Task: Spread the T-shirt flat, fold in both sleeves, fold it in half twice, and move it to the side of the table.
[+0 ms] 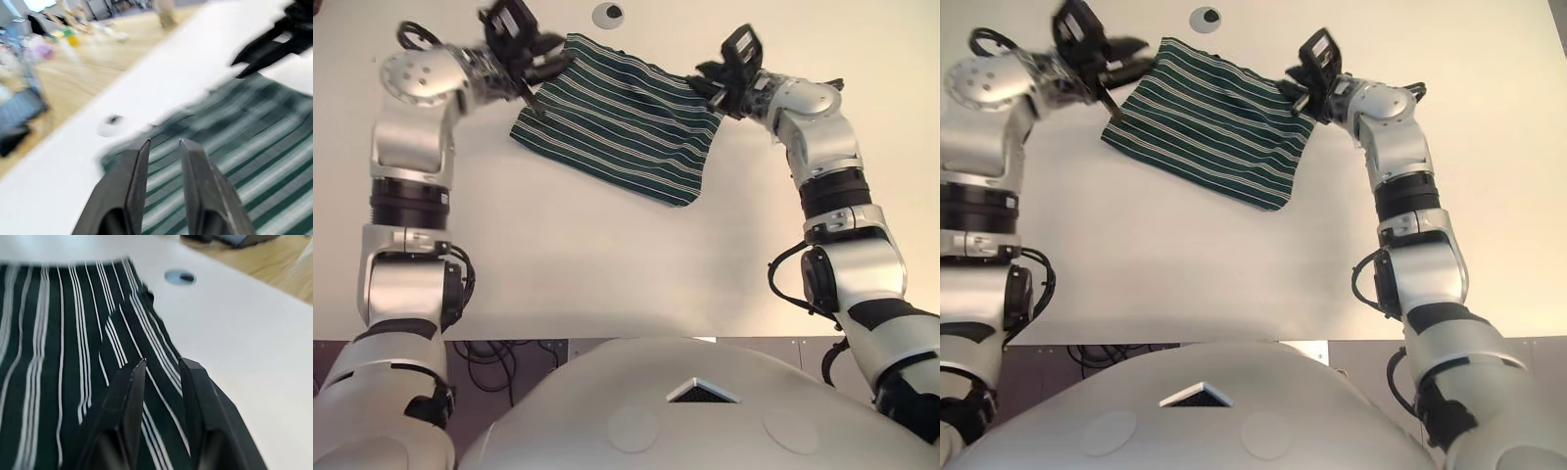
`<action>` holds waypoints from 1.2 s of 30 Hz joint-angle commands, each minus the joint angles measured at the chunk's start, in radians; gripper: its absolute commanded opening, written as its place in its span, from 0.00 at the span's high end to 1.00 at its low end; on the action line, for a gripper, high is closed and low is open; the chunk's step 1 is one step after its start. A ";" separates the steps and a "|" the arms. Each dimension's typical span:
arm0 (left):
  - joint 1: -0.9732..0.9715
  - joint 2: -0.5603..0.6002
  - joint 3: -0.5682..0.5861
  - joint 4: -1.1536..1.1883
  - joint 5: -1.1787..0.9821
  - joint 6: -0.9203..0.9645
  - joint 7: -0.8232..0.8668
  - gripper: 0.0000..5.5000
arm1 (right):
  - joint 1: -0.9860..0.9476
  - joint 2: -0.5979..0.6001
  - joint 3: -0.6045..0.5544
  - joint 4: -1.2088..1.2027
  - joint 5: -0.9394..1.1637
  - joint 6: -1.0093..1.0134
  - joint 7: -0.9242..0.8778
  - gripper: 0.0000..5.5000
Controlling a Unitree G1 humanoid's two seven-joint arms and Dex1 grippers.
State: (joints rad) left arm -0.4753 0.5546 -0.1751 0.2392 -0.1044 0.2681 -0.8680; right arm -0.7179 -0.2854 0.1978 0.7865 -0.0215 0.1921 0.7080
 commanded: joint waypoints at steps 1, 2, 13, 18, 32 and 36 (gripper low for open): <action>0.087 -0.014 0.006 -0.086 -0.004 0.047 0.033 0.81 | -0.166 0.008 0.044 0.226 -0.083 -0.064 0.021 0.78; 0.099 -0.016 0.011 -0.098 -0.005 0.055 0.039 0.81 | -0.195 0.011 0.050 0.273 -0.098 -0.084 0.027 0.78; 0.112 -0.015 0.026 -0.092 0.015 0.061 0.071 0.81 | -0.297 0.023 0.137 0.518 -0.277 -0.211 -0.003 0.78; 0.111 -0.023 0.031 -0.081 0.012 0.058 0.074 0.81 | -0.241 -0.014 0.207 0.543 -0.368 -0.249 0.036 0.78; 0.207 -0.027 0.050 -0.136 0.002 0.073 0.111 0.81 | 0.064 -0.394 0.229 -0.115 0.054 -0.064 0.906 0.78; 0.239 -0.018 0.047 -0.176 0.000 0.091 0.105 0.81 | 0.083 -0.515 0.157 -0.408 0.252 0.183 0.906 0.78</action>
State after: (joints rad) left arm -0.2629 0.5305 -0.1312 0.0974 -0.0989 0.3360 -0.7656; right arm -0.6128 -0.7333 0.4017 0.5080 0.1495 0.2748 1.6120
